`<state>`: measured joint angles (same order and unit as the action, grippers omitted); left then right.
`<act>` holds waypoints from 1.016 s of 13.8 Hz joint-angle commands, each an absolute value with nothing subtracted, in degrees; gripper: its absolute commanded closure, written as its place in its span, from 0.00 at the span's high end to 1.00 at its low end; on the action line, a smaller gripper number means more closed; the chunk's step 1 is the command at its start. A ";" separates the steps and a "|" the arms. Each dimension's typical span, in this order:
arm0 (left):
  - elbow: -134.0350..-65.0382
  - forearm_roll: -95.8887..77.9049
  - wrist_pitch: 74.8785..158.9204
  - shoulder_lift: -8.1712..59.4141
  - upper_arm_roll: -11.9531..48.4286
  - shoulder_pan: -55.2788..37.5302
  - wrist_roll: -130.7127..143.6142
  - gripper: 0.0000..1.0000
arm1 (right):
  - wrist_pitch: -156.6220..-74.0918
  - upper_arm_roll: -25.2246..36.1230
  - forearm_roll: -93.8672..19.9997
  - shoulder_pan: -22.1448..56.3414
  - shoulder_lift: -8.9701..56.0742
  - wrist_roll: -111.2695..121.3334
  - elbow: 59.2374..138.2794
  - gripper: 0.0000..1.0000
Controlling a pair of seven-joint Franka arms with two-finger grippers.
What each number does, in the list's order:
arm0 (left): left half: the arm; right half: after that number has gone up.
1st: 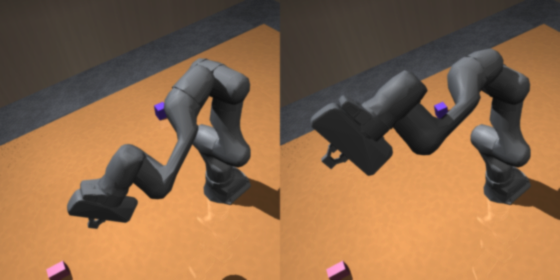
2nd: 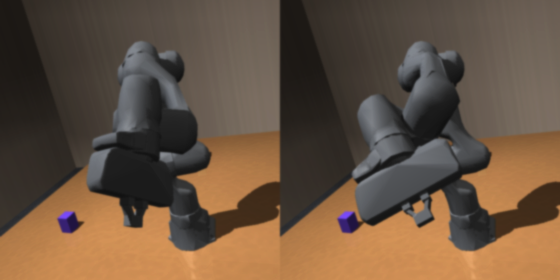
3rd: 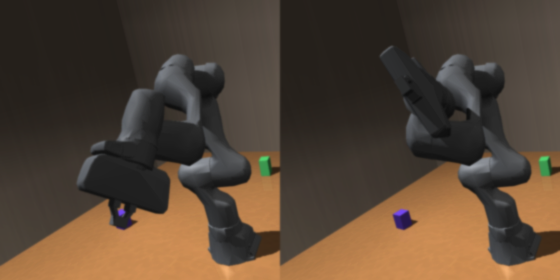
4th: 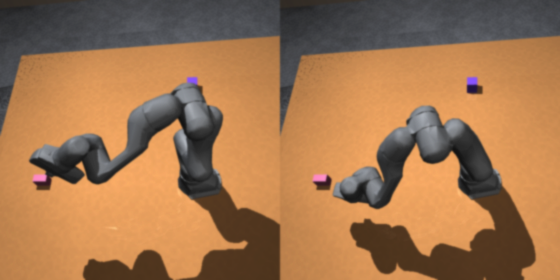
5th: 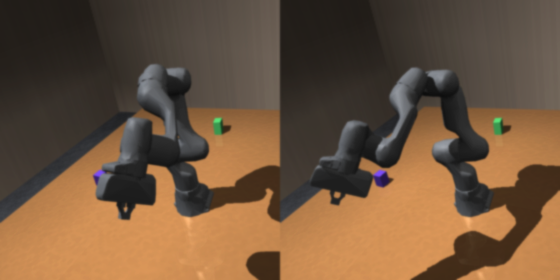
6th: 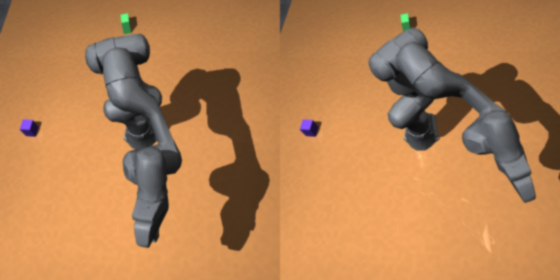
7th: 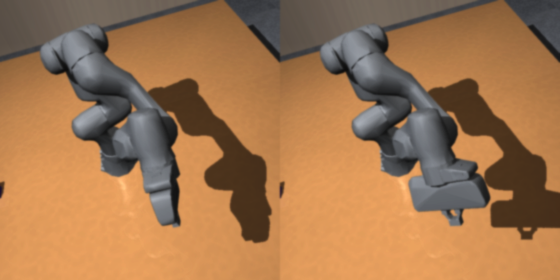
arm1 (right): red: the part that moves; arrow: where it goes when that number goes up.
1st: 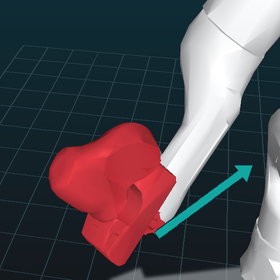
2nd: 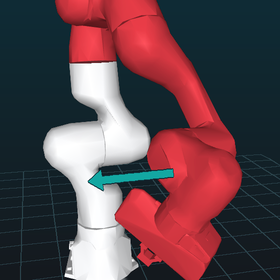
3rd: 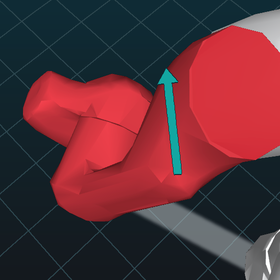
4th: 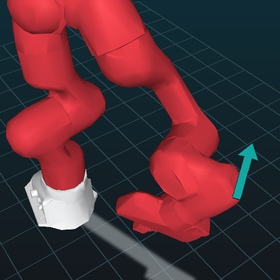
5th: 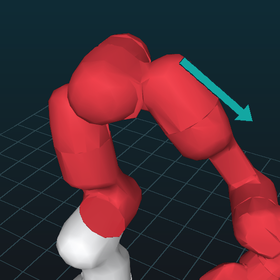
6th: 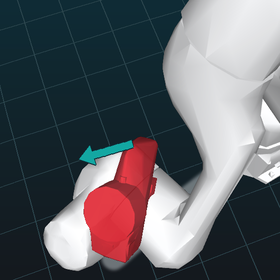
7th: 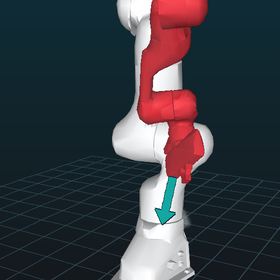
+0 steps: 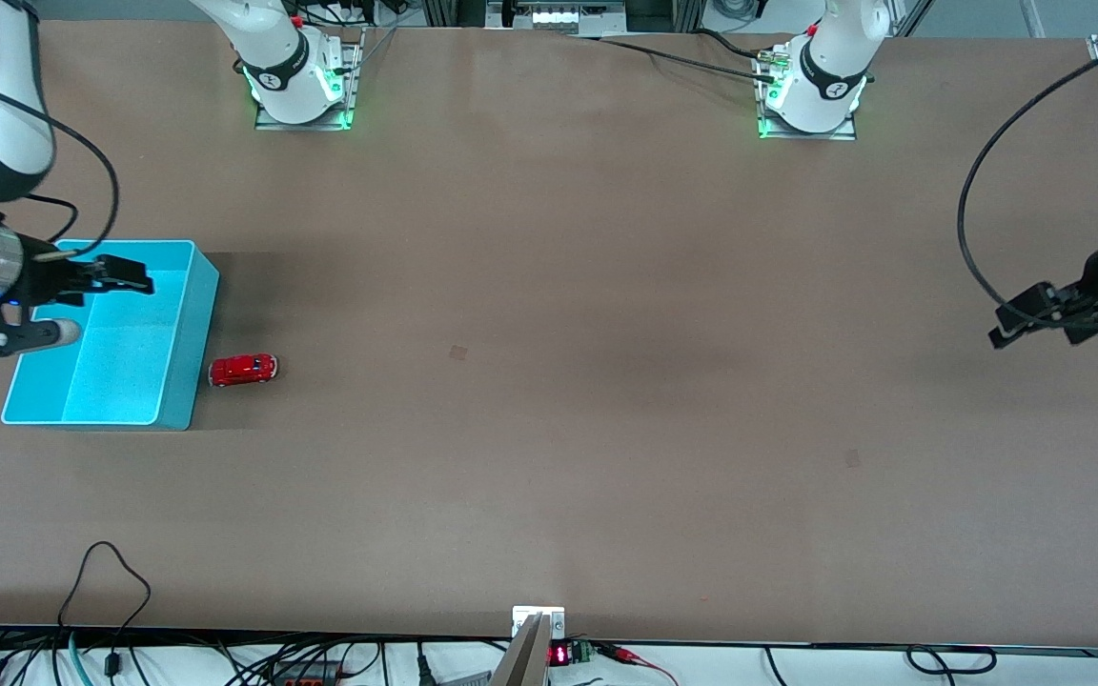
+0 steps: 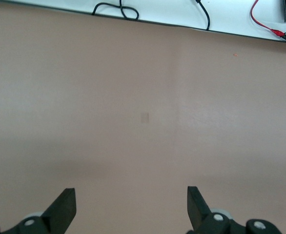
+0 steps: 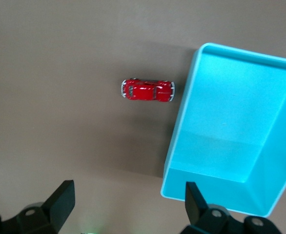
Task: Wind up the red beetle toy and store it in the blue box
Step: 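Lower the right gripper onto the red car beside the box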
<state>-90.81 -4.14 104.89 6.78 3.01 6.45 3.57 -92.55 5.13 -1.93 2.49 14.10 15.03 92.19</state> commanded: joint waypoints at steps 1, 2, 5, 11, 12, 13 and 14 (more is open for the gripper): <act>-89.56 -3.96 98.89 5.01 1.49 4.66 6.06 1.00 | -94.30 5.19 -2.90 2.90 13.27 18.63 96.92 1.00; -89.82 -3.96 97.92 4.31 2.02 4.66 6.06 1.00 | -95.79 5.19 -2.81 3.07 12.75 18.81 99.21 1.00; -92.80 -4.04 97.82 0.98 2.99 4.83 6.24 1.00 | -112.16 5.01 -2.29 3.08 7.23 27.02 115.68 1.00; -97.03 -3.96 98.17 -1.93 2.99 5.54 5.10 1.00 | -133.13 -0.51 9.38 -0.86 9.66 63.33 125.68 1.00; -97.21 -3.87 98.52 -2.02 2.99 5.54 3.62 1.00 | -135.33 -2.35 10.80 -2.10 10.97 66.85 125.60 1.00; -97.21 -3.95 98.61 -2.02 2.99 5.54 0.91 1.00 | -137.79 -3.07 11.68 -2.89 12.38 70.36 125.60 1.00; -97.21 -3.96 98.44 -2.11 3.16 5.54 0.01 1.00 | -141.21 -3.16 12.04 -2.99 14.31 74.75 125.60 1.00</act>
